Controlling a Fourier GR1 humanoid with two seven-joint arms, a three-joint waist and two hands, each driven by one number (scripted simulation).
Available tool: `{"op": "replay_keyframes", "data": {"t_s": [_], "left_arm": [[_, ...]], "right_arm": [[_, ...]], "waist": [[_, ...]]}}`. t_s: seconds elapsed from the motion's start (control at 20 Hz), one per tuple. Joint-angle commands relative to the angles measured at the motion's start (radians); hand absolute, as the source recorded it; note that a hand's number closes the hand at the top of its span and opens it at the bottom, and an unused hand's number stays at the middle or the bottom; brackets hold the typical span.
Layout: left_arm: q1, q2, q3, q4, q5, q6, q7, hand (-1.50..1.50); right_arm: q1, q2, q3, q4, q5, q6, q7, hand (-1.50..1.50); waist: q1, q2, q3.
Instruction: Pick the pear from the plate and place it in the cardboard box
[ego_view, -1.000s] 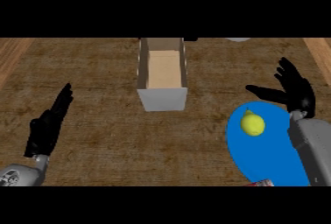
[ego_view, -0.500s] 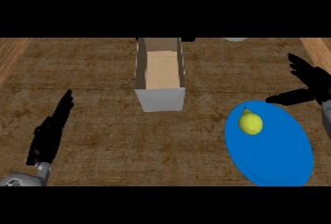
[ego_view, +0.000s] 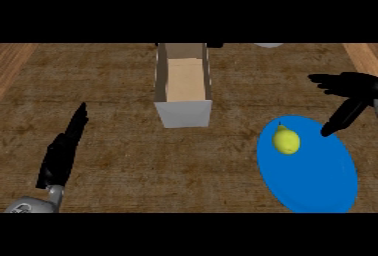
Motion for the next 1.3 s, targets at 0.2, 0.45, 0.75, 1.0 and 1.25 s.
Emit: {"op": "replay_keyframes", "data": {"t_s": [0.2, 0.45, 0.75, 1.0, 1.25], "left_arm": [[0.057, -0.017, 0.013, -0.09, -0.045, 0.008, 0.045, 0.0], [0.054, -0.052, 0.043, -0.031, -0.075, -0.034, 0.018, 0.0], [0.078, -0.088, 0.08, -0.046, -0.108, -0.046, 0.004, 0.0], [0.119, -0.032, 0.173, -0.047, -0.059, -0.161, -0.016, 0.0], [0.06, -0.099, 0.162, -0.075, -0.156, -0.118, 0.064, 0.0]], "right_arm": [[-0.036, 0.089, 0.021, -0.025, 0.017, 0.125, 0.202, -1.5], [0.005, 0.149, -0.014, -0.082, 0.066, 0.062, 0.276, -1.5], [0.082, 0.175, -0.029, -0.128, 0.127, 0.092, 0.279, -1.5], [0.062, 0.209, -0.062, -0.105, 0.165, 0.106, 0.302, -1.5], [0.111, 0.196, -0.118, -0.167, 0.181, 0.149, 0.301, -1.5]], "waist": [[-0.015, -0.005, 0.001], [-0.02, -0.004, 0.001], [-0.021, -0.004, 0.001], [-0.017, -0.003, 0.001], [-0.022, -0.004, 0.001]]}}
